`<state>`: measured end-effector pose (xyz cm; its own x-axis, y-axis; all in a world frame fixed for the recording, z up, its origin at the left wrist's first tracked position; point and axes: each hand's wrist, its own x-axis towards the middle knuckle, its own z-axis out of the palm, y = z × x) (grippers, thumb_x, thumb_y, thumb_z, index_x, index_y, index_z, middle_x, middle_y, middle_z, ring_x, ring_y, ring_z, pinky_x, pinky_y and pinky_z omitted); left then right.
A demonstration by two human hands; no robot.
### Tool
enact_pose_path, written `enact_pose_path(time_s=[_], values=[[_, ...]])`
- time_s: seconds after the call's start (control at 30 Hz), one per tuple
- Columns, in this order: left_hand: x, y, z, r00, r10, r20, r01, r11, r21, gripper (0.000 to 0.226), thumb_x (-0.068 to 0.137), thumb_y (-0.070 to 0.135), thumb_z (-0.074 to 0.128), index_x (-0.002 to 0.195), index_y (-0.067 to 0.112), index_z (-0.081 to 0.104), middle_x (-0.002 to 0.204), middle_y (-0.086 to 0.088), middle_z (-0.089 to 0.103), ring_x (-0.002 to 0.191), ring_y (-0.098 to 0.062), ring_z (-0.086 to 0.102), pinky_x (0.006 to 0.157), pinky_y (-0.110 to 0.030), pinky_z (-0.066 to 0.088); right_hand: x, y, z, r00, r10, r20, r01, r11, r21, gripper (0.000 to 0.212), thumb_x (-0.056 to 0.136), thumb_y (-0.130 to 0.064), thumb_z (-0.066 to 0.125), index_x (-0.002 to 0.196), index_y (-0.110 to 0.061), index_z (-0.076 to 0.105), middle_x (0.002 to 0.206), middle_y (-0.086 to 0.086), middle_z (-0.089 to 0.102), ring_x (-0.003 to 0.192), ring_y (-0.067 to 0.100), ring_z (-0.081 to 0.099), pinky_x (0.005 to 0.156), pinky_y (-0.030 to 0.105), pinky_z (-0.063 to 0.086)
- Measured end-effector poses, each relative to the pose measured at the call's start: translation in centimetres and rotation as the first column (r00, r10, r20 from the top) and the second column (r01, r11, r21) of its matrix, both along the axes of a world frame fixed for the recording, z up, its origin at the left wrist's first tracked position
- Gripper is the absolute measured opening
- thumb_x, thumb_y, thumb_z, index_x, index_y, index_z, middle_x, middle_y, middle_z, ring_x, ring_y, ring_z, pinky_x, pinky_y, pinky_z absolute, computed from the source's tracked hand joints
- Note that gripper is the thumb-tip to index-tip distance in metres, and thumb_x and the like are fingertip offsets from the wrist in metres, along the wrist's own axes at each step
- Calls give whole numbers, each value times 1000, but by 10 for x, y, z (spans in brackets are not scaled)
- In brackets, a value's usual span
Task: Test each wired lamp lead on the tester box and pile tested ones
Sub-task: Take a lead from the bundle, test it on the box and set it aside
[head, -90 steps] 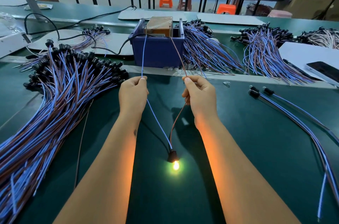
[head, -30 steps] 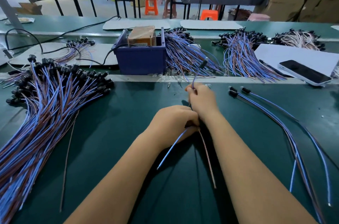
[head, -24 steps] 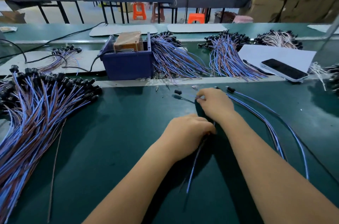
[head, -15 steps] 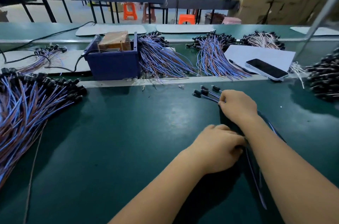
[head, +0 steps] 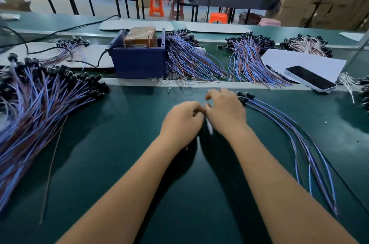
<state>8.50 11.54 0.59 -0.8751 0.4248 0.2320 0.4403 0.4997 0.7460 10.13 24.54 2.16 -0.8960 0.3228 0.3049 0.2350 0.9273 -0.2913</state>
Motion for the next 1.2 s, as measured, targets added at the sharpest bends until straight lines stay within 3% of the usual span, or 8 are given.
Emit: enact_pose_path(time_s=[0.1,0.2,0.3,0.5,0.67,0.83,1.07,1.2], values=[[-23,-42,2,982,185,-39,-187,981,-55,17,86,17,53,87,21,70,84,5,65,86,-22,60,70,-31,45,-25,-57,-7,992,114,-45,-120,982,-147,26,99,-24,43,112,-14,63,114,13,57,111,32,49,87,39,39],[-45,-84,1,921,361,-146,-382,910,-158,21,89,21,54,101,20,71,125,-1,56,107,-24,55,82,-32,43,-42,-100,-18,986,167,-26,-169,963,-208,27,99,-32,44,113,-20,62,117,9,57,114,31,47,92,40,36],[-60,-118,-1,842,517,-153,-538,787,-301,29,91,19,55,118,13,61,155,-12,22,106,-36,55,76,-33,36,-47,-107,-31,982,186,10,-184,977,-103,21,94,-38,48,110,-28,59,115,1,50,115,27,40,91,38,28],[-79,-151,-8,715,653,-249,-681,571,-459,30,95,18,49,115,-1,60,155,-18,22,127,-40,39,78,-47,40,-49,-100,-37,976,217,-12,-217,969,-115,23,92,-40,51,112,-31,60,114,-2,49,112,25,39,92,37,27],[-84,-146,-14,699,679,-226,-701,585,-409,34,94,16,47,119,-4,61,157,-10,25,130,-36,37,74,-41,32,-49,-100,-39,973,232,-8,-231,968,-101,24,95,-40,49,115,-30,59,111,-5,46,110,21,36,89,35,24],[-82,-157,-16,698,689,-196,-714,649,-262,36,93,13,45,123,-2,60,159,1,32,122,-33,51,78,-38,40,-46,-102,-38,969,246,-4,-245,965,-89,24,96,-39,47,114,-30,59,105,-8,41,106,18,34,88,33,23],[-83,-152,-12,713,686,-147,-677,619,-397,26,95,20,45,105,0,58,163,-5,18,121,-37,45,71,-39,34,-44,-102,-38,967,256,-13,-256,961,-108,22,97,-39,47,113,-31,60,103,-10,39,96,12,24,85,30,19],[-83,-155,-14,703,690,-172,-708,657,-261,34,95,17,46,121,-2,59,158,-5,29,118,-35,50,75,-36,35,-43,-103,-36,967,253,-14,-253,961,-112,22,96,-39,47,112,-31,60,103,-9,40,96,12,25,85,30,19]])
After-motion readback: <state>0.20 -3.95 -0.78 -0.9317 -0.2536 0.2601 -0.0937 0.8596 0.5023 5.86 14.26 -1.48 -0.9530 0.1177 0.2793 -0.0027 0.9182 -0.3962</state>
